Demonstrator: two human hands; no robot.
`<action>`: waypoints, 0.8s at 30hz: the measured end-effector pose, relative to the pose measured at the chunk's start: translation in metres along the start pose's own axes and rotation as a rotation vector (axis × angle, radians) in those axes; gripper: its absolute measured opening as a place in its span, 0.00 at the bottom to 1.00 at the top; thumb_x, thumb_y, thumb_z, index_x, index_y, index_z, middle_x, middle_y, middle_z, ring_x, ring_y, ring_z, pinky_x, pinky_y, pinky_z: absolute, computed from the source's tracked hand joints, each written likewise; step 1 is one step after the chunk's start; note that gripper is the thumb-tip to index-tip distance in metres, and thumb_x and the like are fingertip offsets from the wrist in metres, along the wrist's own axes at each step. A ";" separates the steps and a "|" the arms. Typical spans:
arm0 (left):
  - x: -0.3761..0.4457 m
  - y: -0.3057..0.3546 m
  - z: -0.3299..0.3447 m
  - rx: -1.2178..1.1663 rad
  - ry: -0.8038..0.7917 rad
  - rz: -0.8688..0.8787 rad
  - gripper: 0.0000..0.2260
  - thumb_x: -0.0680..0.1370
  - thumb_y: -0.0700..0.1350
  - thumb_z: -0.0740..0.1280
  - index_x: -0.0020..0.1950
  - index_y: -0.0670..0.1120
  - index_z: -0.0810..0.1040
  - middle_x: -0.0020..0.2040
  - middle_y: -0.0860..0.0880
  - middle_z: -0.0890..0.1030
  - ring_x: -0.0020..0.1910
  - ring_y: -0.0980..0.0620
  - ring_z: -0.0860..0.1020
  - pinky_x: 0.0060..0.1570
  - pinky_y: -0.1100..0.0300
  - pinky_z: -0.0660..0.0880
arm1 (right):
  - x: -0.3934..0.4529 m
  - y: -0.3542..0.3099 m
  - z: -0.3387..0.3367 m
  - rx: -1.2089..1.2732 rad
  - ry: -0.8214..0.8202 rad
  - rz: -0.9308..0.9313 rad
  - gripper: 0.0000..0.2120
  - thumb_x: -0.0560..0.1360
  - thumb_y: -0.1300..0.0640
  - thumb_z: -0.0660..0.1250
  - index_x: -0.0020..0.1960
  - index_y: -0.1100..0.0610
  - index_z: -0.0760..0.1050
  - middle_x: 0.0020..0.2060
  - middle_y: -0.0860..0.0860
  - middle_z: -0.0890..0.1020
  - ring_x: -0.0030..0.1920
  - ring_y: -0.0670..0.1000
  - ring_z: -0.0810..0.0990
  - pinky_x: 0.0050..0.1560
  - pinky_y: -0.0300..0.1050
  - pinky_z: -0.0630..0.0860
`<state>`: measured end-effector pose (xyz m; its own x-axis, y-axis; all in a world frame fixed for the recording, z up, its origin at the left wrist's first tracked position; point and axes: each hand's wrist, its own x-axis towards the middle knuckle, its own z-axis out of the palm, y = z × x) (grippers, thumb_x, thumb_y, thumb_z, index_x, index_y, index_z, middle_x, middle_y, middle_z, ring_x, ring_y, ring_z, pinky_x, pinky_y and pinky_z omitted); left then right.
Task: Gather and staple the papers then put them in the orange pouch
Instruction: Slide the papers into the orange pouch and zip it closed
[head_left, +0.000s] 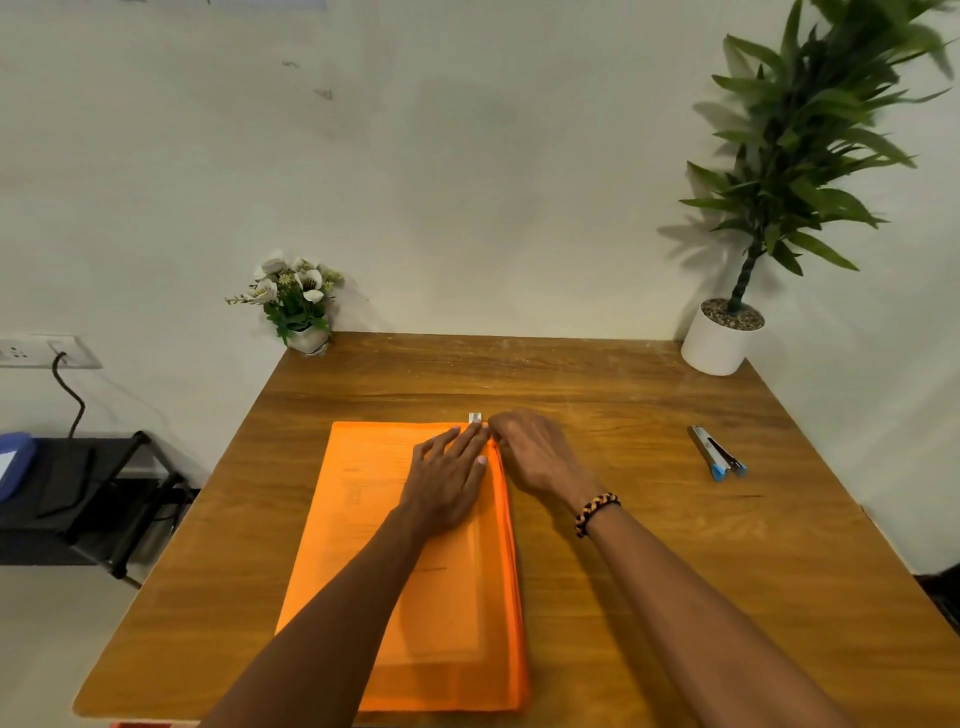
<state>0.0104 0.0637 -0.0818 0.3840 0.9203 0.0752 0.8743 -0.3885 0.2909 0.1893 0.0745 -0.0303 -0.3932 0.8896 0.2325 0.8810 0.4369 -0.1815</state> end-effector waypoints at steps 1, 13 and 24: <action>0.000 0.000 0.000 0.003 -0.007 0.002 0.24 0.86 0.57 0.44 0.82 0.56 0.51 0.82 0.55 0.53 0.80 0.51 0.53 0.74 0.47 0.53 | -0.001 0.000 0.001 -0.002 0.003 -0.003 0.05 0.82 0.56 0.60 0.49 0.49 0.71 0.47 0.50 0.80 0.46 0.51 0.77 0.44 0.45 0.73; 0.015 0.002 -0.015 0.064 -0.152 -0.021 0.23 0.85 0.57 0.45 0.81 0.57 0.54 0.82 0.58 0.50 0.79 0.48 0.55 0.68 0.43 0.60 | -0.011 -0.008 -0.012 0.057 -0.169 0.055 0.09 0.76 0.65 0.61 0.45 0.51 0.73 0.42 0.50 0.80 0.42 0.54 0.77 0.39 0.48 0.72; 0.002 0.005 0.000 0.127 -0.021 -0.011 0.26 0.84 0.59 0.42 0.82 0.59 0.46 0.83 0.56 0.49 0.80 0.50 0.55 0.69 0.48 0.58 | -0.036 -0.021 -0.029 0.105 -0.229 0.059 0.14 0.78 0.63 0.62 0.38 0.49 0.64 0.36 0.50 0.76 0.37 0.54 0.74 0.35 0.49 0.68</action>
<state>0.0158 0.0630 -0.0801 0.3793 0.9238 0.0522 0.9085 -0.3825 0.1685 0.1922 0.0295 -0.0069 -0.4018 0.9157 -0.0015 0.8767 0.3842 -0.2895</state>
